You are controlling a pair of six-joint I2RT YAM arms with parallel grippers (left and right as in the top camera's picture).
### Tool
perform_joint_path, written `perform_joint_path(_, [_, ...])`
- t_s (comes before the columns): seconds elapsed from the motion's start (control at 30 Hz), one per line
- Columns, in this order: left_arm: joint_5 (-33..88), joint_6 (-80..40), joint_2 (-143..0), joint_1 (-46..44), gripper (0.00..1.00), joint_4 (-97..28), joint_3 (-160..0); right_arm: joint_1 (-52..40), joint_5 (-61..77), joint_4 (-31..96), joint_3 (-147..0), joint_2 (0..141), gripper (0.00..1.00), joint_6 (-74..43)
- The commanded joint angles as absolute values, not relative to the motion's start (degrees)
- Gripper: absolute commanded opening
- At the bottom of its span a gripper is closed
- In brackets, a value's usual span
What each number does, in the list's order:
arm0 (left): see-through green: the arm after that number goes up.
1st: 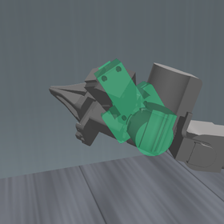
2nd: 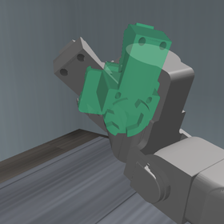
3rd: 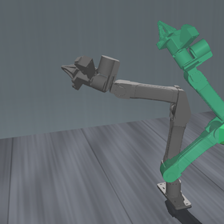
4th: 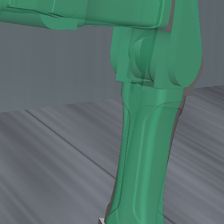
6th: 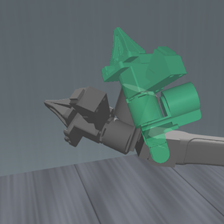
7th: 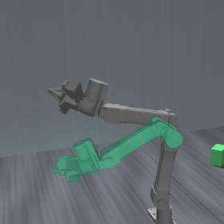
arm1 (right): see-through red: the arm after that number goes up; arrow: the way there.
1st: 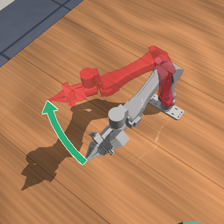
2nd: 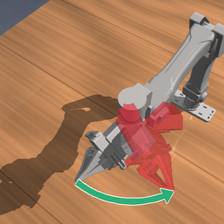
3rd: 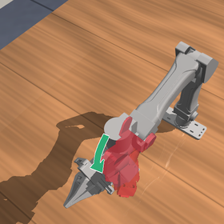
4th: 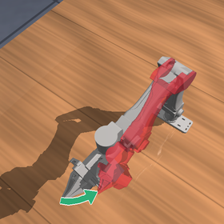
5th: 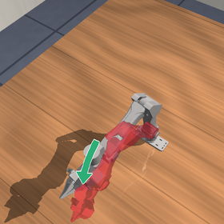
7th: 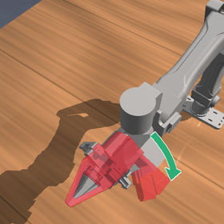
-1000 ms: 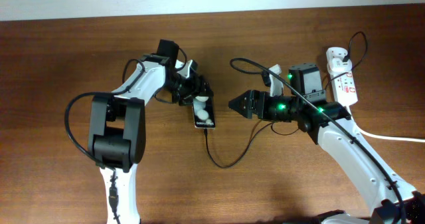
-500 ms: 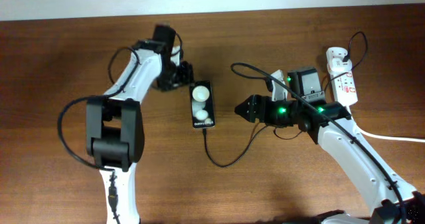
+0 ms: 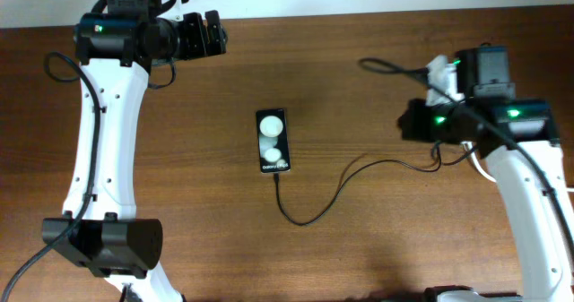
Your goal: Plug charger to phone and switch on socket
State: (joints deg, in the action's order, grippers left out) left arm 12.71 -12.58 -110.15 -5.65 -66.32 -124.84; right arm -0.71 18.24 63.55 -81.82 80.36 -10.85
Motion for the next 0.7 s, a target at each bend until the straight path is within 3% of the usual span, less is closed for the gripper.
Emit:
perform_joint_path(0.0, [11.46, -11.86, -109.91, -5.41, 0.99, -66.41, -125.29, 6.48, 15.81, 63.66, -84.05, 79.96, 0.04, -9.19])
perform_joint_path(0.17, [11.51, -11.86, -109.91, -5.41, 0.99, -66.54, -125.29, 22.9, 15.88, 64.82, -88.53, 82.63, 0.04, -8.8])
perform_joint_path(0.3, [11.51, -11.86, -109.91, -5.48, 0.99, -66.54, -125.29, 34.3, 26.7, 67.07, -100.14, 98.5, 0.04, -6.2])
perform_joint_path(0.67, [11.51, -11.86, -109.91, -5.48, 0.99, -66.54, -125.29, 34.39, 27.88, 46.57, -100.29, 123.13, 0.04, -11.46])
